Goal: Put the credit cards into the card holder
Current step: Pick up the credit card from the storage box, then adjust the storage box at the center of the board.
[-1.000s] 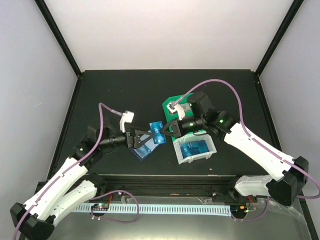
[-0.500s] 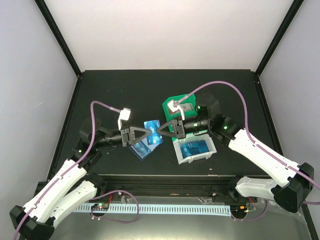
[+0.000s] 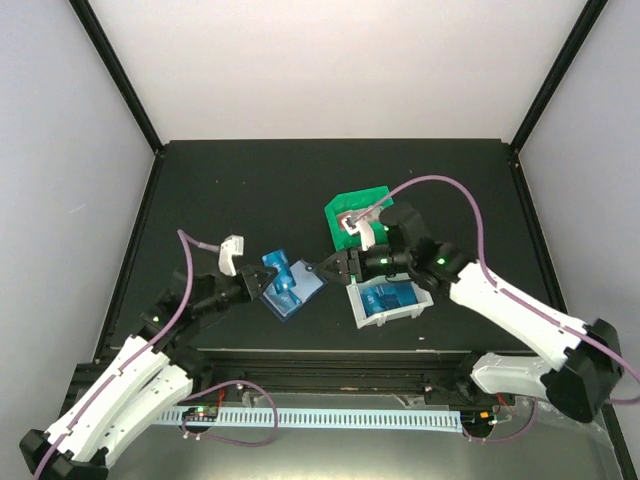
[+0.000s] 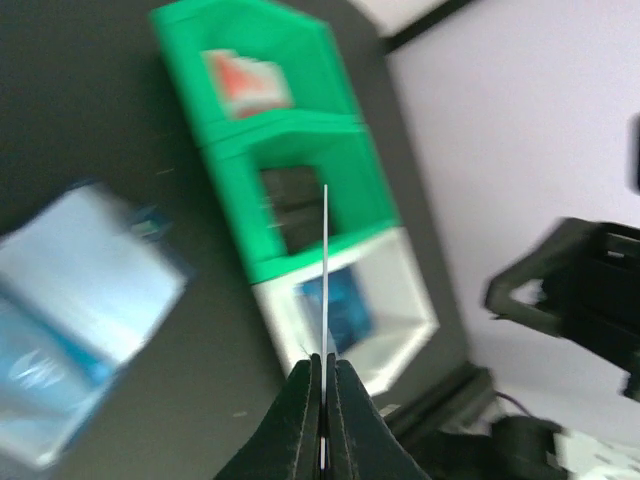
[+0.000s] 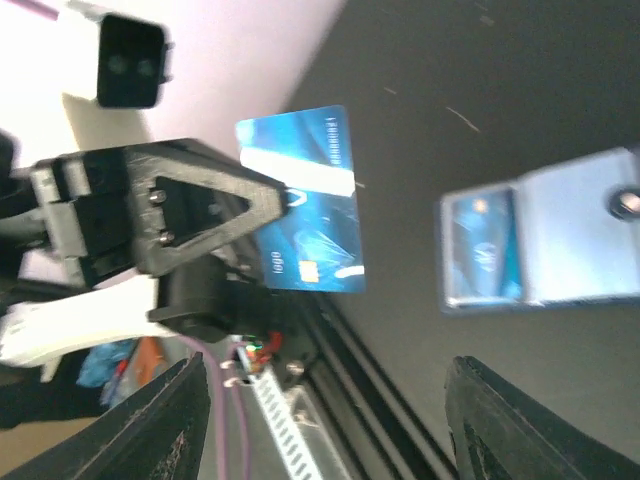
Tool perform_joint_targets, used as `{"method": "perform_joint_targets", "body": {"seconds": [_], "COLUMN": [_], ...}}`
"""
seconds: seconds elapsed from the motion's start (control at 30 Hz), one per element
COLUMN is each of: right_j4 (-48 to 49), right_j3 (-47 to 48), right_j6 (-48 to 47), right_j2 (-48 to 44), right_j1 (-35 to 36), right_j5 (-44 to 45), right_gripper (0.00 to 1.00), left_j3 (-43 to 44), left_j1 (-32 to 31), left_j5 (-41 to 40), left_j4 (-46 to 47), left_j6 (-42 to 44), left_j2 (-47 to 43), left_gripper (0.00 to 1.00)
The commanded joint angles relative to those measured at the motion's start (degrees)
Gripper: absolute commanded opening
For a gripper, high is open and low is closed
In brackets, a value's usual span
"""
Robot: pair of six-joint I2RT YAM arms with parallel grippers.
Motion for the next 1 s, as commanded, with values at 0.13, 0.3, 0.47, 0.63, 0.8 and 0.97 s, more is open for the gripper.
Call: {"method": "perform_joint_targets", "body": {"seconds": [0.13, 0.3, 0.47, 0.63, 0.8, 0.97], "right_j4": [-9.85, -14.12, -16.79, -17.72, -18.97, -22.43], "right_j3": [6.08, 11.17, 13.85, 15.02, 15.37, 19.8], "right_j6": [-1.53, -2.34, -3.15, -3.36, -2.29, -2.47], "right_j2": [17.12, 26.43, 32.28, 36.24, 37.07, 41.3], "right_j1": [4.35, 4.71, 4.63, 3.11, 0.31, -0.94], "right_j5": [17.09, 23.62, 28.56, 31.11, 37.57, 39.38], "right_gripper": [0.64, 0.61, 0.61, 0.61, 0.62, 0.63], "left_j3": [-5.5, -9.06, -12.59, -14.8, -15.35, -15.35], "left_j1": [0.49, 0.66, 0.6, 0.6, 0.58, 1.29], "left_j5": [-16.75, -14.53, -11.82, -12.65, -13.82, -13.03], "left_j4": [-6.4, -0.41, 6.67, 11.69, 14.87, 15.45], "left_j6": [-8.74, -14.79, -18.31, -20.46, -19.34, -16.85], "left_j2": [1.77, 4.77, 7.48, 8.58, 11.35, 15.66], "left_gripper": [0.01, 0.02, 0.02, 0.02, 0.02, 0.02]}}
